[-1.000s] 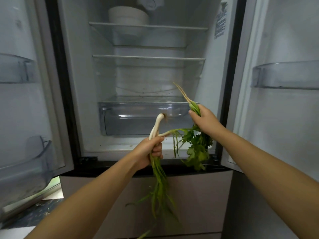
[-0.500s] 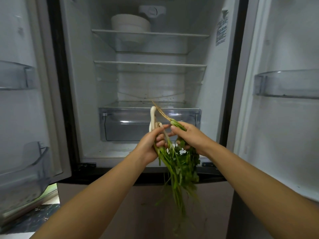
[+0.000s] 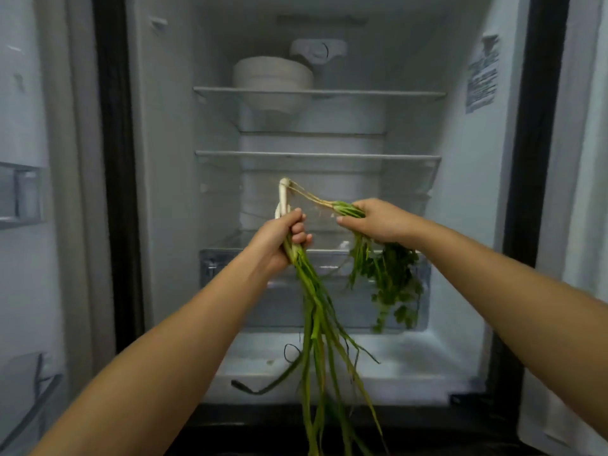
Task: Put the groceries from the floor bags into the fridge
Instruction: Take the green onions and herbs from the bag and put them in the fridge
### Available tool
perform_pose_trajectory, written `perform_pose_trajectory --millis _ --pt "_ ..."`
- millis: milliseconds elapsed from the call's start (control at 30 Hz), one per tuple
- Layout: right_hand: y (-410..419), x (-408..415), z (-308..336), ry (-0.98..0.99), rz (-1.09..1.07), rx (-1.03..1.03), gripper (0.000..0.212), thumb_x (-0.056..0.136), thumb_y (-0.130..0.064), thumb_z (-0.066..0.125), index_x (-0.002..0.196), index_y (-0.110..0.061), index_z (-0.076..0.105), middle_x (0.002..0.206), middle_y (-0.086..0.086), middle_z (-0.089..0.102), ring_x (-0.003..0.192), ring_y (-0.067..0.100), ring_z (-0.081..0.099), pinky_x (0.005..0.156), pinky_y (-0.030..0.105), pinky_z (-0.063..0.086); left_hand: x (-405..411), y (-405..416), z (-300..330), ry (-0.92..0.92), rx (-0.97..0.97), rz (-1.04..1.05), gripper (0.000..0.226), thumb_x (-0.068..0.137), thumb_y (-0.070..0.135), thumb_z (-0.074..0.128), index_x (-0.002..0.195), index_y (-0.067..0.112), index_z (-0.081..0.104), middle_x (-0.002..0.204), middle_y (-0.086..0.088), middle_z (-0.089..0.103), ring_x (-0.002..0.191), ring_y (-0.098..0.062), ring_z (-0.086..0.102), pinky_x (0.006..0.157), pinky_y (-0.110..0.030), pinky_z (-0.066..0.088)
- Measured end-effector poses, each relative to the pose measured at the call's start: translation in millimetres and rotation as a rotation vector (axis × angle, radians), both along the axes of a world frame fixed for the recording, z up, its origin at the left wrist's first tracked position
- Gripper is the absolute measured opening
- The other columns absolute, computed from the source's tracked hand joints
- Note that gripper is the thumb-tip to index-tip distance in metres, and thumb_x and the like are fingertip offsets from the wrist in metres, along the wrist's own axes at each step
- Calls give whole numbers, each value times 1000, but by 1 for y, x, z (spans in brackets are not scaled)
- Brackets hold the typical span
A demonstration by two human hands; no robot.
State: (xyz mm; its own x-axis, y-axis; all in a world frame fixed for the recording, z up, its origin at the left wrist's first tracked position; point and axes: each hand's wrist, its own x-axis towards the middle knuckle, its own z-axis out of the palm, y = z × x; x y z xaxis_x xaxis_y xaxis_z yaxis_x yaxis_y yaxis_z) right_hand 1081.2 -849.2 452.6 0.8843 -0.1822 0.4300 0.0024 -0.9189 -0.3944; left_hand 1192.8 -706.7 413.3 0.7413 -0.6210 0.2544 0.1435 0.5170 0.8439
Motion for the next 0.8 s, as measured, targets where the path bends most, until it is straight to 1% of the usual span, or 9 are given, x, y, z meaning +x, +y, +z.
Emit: perform_pose_trajectory --millis 100,233,267,333,400,467,533,700,800 --pt "-9 45 27 7 -122 -375 26 97 -36 48 93 -12 57 85 9 59 77 25 54 64 31 37 48 -6 18 -63 -10 111 30 100 15 39 71 12 44 36 6 37 29 -6 34 44 -17 45" --pt "-20 105 42 1 -192 -550 17 99 -26 45 98 -11 51 104 19 60 85 32 53 69 33 37 120 -17 23 -152 143 459 26 95 7 45 68 10 46 31 4 41 26 -8 40 37 -17 41" --pt "-24 119 42 -8 -196 -568 13 99 -23 43 97 -12 48 103 19 59 81 30 51 67 34 37 139 -19 21 -193 222 555 24 92 7 47 69 8 49 32 3 45 29 -12 48 39 -19 43" --pt "-32 149 41 -22 -219 -631 12 100 -18 39 106 -10 45 100 18 58 76 28 49 63 34 35 174 -22 13 -250 382 663 21 86 15 55 67 7 56 46 -6 56 58 -28 68 56 -31 53" --pt "-39 180 38 28 -248 -689 23 100 -19 37 121 -11 42 101 16 55 77 26 46 64 32 33 200 -24 1 -237 505 639 20 79 22 59 67 5 59 60 -18 60 64 -32 68 66 -38 56" --pt "-46 213 34 127 -229 -690 27 100 -26 35 123 -12 41 108 13 53 82 25 46 68 31 33 208 -23 -10 -188 522 565 22 83 12 56 62 7 53 48 -9 55 37 -17 56 49 -25 52" --pt "-55 250 30 140 -156 -702 30 100 -34 38 121 -13 43 111 14 57 86 26 51 69 30 35 220 -24 -18 -147 506 525 28 84 2 52 57 7 50 32 2 48 27 -10 46 41 -19 44" --pt "-69 336 19 202 -4 -722 42 99 -43 37 125 -10 39 116 16 59 89 28 55 72 29 36 233 -27 -24 -133 428 529 24 82 2 54 59 8 51 32 4 47 31 -13 46 58 -32 49" --pt "-70 379 11 302 -5 -726 45 100 -43 32 131 -10 36 127 16 53 104 31 56 79 32 40 230 -25 -25 -129 410 535 8 62 11 59 59 7 52 38 -2 48 34 -18 46 67 -44 54"
